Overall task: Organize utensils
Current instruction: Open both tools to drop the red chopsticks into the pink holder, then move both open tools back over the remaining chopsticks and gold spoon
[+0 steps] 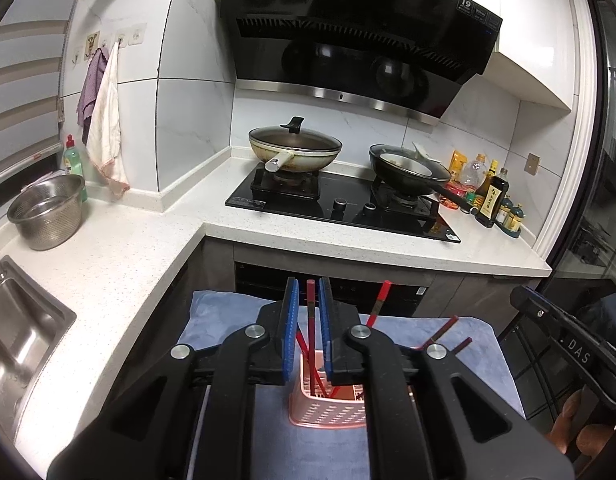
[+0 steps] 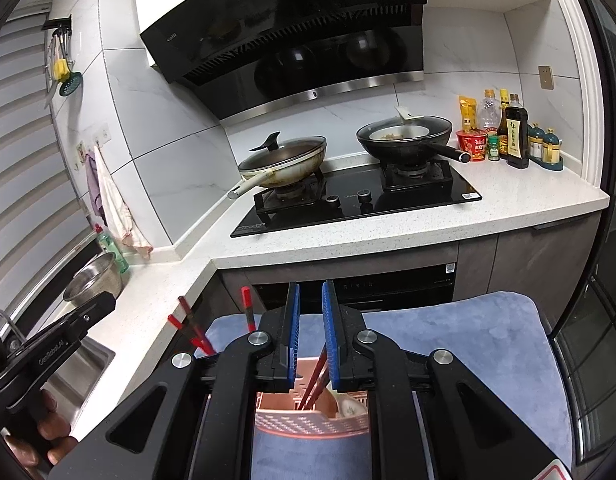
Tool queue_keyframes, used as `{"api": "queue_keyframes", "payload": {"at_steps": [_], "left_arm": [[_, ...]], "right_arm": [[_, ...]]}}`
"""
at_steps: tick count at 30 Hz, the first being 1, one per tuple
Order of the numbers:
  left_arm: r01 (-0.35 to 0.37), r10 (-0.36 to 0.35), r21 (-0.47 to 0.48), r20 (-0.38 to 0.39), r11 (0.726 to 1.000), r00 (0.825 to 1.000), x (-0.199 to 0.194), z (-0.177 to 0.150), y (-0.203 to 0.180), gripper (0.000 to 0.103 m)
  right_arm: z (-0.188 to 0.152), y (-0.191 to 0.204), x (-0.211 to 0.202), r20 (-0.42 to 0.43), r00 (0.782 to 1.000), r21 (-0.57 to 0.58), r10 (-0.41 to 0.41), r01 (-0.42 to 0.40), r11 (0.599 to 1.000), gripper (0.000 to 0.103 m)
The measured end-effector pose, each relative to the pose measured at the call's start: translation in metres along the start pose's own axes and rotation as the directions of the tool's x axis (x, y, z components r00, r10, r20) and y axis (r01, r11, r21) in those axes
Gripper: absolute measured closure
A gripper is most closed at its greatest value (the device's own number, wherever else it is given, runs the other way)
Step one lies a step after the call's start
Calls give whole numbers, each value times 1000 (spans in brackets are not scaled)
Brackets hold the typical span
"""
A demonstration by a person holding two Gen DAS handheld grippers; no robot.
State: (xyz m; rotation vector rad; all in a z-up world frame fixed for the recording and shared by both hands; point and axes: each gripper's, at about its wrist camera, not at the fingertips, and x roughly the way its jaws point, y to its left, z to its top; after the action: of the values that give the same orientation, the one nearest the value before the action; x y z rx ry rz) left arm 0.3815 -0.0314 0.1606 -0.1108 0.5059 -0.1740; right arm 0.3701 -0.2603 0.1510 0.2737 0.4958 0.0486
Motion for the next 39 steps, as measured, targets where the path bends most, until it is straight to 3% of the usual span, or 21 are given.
{"api": "queue_keyframes", "payload": {"at_steps": [4, 12, 19, 26, 30, 39], "left_arm": [[-4, 4, 6, 11, 1000, 1000, -16, -4, -2, 78], [7, -7, 15, -5, 1000, 1000, -50, -30, -1, 78], [1, 2, 39, -83, 999, 997, -76, -83, 3, 78], [5, -2, 16, -190, 1000, 982, -96, -144, 16, 78], [-8, 15, 32, -242, 999, 970, -107, -181, 20, 78], [-2, -5, -19, -367, 1000, 930, -121, -251, 30, 70]], "right_arm": [[-10, 0, -16, -12, 1000, 1, 9, -9, 1000, 90], [-52, -3, -55, -70, 997, 1, 17, -17, 1000, 90], [-108, -4, -92, -145, 989, -29, -1, -3, 1000, 90], [-164, -2, -120, -218, 976, -69, -23, 8, 998, 90], [-205, -1, -131, -282, 959, -85, -43, 20, 996, 90], [-298, 2, -146, -448, 894, -59, -16, -12, 998, 90]]}}
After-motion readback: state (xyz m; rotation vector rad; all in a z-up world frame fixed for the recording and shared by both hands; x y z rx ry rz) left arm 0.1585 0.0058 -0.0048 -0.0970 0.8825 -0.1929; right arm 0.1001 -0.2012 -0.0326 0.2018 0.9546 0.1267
